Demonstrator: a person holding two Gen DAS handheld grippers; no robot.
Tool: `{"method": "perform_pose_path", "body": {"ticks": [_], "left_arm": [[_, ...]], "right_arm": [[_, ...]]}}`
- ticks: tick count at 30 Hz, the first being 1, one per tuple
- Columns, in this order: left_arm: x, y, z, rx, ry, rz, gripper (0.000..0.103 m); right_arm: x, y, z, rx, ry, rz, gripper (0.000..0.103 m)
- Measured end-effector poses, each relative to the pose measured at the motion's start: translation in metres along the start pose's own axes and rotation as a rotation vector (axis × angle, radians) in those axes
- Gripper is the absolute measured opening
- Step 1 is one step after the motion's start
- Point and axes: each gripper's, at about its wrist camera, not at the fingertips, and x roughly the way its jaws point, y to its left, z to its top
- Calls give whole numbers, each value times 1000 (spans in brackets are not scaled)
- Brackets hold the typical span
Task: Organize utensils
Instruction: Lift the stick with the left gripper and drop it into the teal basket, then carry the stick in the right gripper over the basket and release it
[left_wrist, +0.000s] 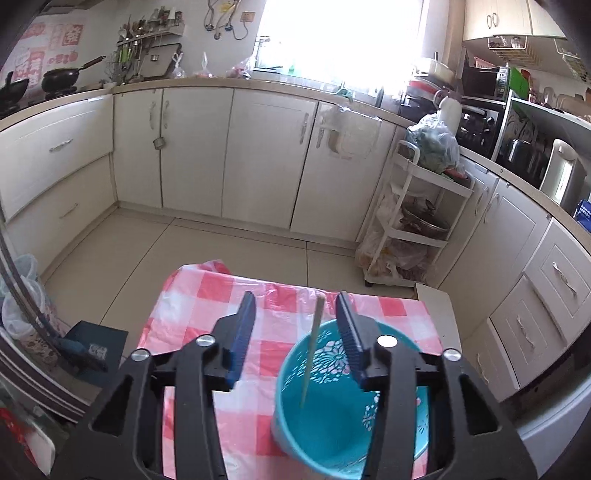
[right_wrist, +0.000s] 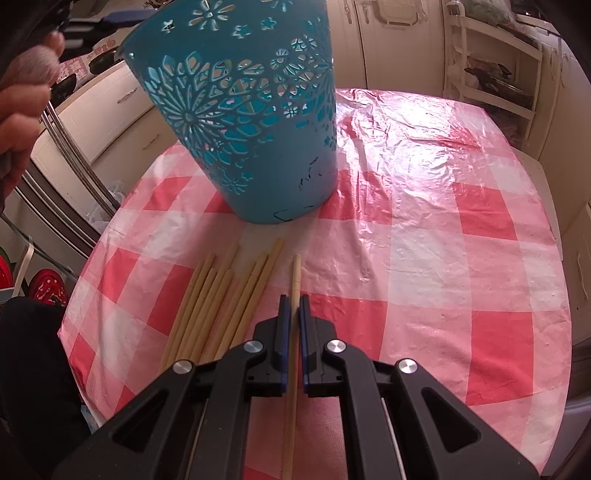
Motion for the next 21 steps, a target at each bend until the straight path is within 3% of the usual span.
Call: {"method": "perform_pose_path", "body": {"ticks": [8,14,17,19,21], "left_arm": [[-63,62,-43,-25,9,61,69],[-78,124,-95,-24,70,117,73],[-74,158,-118,-85,104,136,73],[-75,173,-119,-175,110,81,73],[-77,172,-119,-150,84,95,73]], "right_arm": [[0,6,-3,-30,-15,-29,5],[-30,-8,-4,65,-56,58,5],[-60,-11,-2,100,-138,139,5],[-81,-12,2,124,-196,194,5],[-100,-8,10,136,-250,240,5]]}}
